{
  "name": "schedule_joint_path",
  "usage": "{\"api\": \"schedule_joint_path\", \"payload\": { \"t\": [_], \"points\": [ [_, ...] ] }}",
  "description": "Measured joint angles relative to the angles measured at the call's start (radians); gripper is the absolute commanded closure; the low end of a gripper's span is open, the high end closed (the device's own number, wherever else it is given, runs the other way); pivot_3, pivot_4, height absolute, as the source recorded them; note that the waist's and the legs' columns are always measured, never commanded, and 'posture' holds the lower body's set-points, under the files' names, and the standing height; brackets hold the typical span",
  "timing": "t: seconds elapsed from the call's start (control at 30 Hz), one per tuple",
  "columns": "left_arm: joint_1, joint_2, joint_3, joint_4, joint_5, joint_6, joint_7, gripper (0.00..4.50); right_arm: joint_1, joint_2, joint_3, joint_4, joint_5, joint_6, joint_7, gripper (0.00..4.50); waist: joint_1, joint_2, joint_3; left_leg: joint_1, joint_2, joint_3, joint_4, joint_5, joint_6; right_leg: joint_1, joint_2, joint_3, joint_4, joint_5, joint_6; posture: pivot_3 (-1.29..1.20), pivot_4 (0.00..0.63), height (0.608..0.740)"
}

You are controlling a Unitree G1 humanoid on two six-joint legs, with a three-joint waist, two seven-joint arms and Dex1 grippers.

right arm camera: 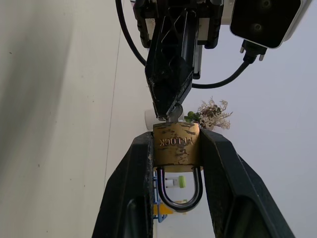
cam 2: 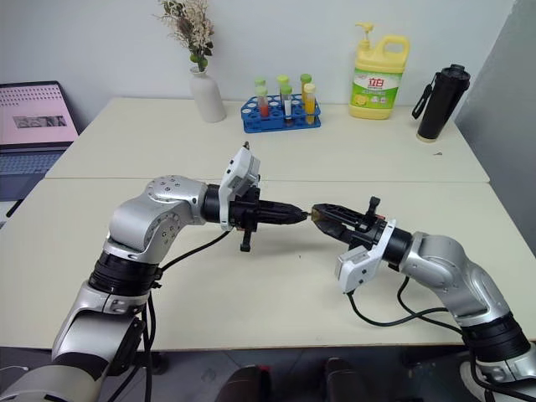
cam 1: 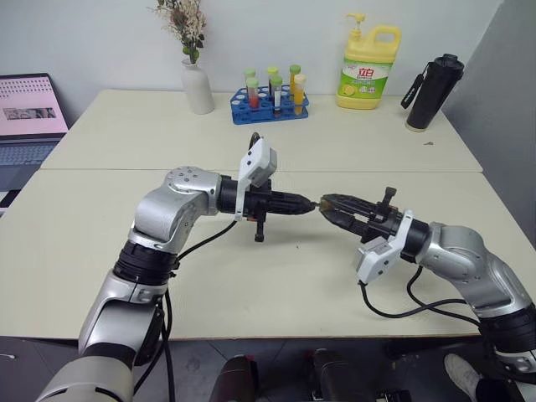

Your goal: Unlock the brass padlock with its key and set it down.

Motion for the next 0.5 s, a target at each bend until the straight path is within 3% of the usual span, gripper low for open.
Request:
{"api": "schedule_joint_path", "payload": {
  "t": [0.5],
  "points": [
    [0.060,-0.032,-0.009,0.042,0.158,-0.444,-0.024,4.50,0.005,0.000,-0.002,0.003,0.015,-0.004,0.011,3.56,0.001,0.000,0.000,0.000,0.000,0.001,0.000,0.000,0.000,0.001,0.000,0.000,0.000,0.000,-0.001,0.00,0.150,0.740]
  ]
}}
